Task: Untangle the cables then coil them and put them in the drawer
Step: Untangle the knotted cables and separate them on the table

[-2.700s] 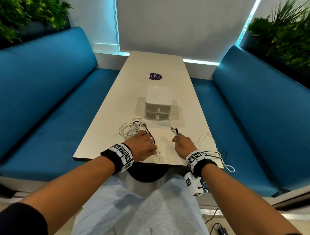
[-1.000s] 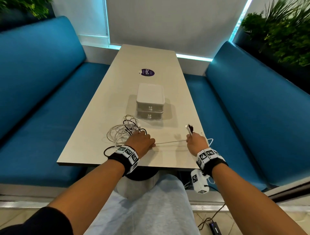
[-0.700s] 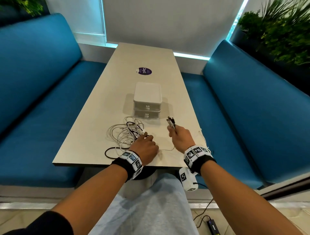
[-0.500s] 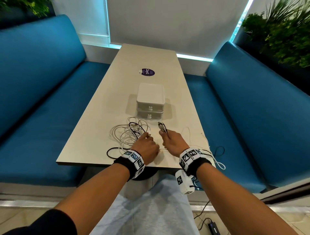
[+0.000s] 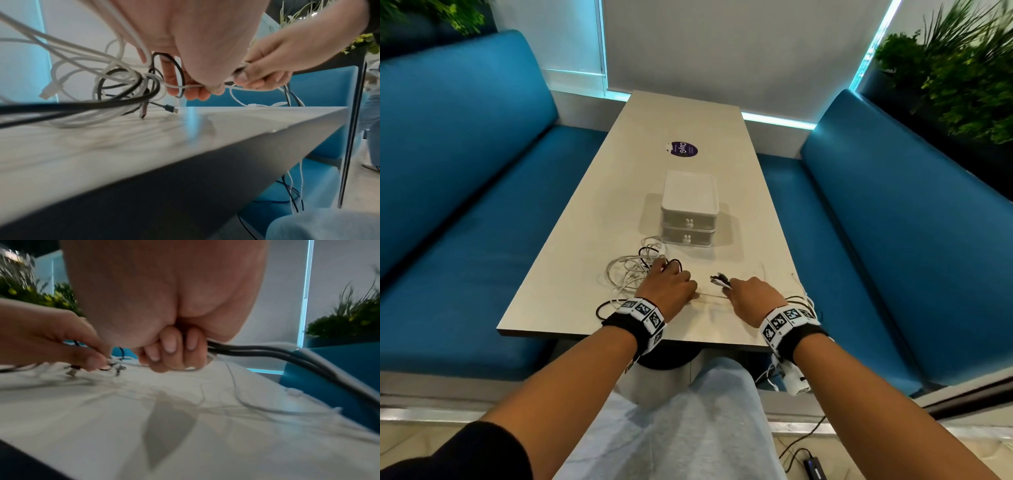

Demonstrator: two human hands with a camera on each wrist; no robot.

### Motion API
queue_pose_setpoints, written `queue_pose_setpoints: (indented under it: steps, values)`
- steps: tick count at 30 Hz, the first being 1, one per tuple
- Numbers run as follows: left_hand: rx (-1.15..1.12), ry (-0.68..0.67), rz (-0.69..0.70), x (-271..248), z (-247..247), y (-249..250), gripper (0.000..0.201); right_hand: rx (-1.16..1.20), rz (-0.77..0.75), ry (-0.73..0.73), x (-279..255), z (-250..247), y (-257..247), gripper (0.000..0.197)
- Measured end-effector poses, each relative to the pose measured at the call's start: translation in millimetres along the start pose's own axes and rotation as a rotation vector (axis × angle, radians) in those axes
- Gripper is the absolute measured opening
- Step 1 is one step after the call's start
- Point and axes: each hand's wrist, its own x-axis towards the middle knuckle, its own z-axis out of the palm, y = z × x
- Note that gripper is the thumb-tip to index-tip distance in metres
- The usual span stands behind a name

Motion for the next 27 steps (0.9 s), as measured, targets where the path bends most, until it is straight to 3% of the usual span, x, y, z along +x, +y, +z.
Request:
queue_pose_setpoints:
  steps: [5,10,14,17,22,27]
  values:
    - [-0.034,-0.121,-0.095,-5.6,7.0,-19.4,0.037,-0.184,0.252,-0.004,-17.2,-11.4,49.7,0.03]
    - [-0.031,-0.13,-0.062,-4.1,13.5,-3.4,0.038,0.133,0.441,0.033,-8.2,-8.1,41.8,0.037]
    - [-0.051,-0.13,-0.059,1.6,9.5,8.8,0.039,0.333,0.391,0.155,2.0,-7.0,0.8,0.043]
    - [-0.036,-0.126,-0.074,5.8,6.7,13.4,0.039,0.459,0.278,0.205,6.5,-5.7,-26.3,0.032]
    - [-0.025,-0.106,-0.068,7.2,1.9,11.3,0.031,0.573,0.217,0.071,11.2,4.1,-38.3,0.028]
    - [-0.057,-0.202,-0.074,11.0,5.8,12.5,0.017,0.688,0.314,0.027,14.1,9.4,-38.5,0.036]
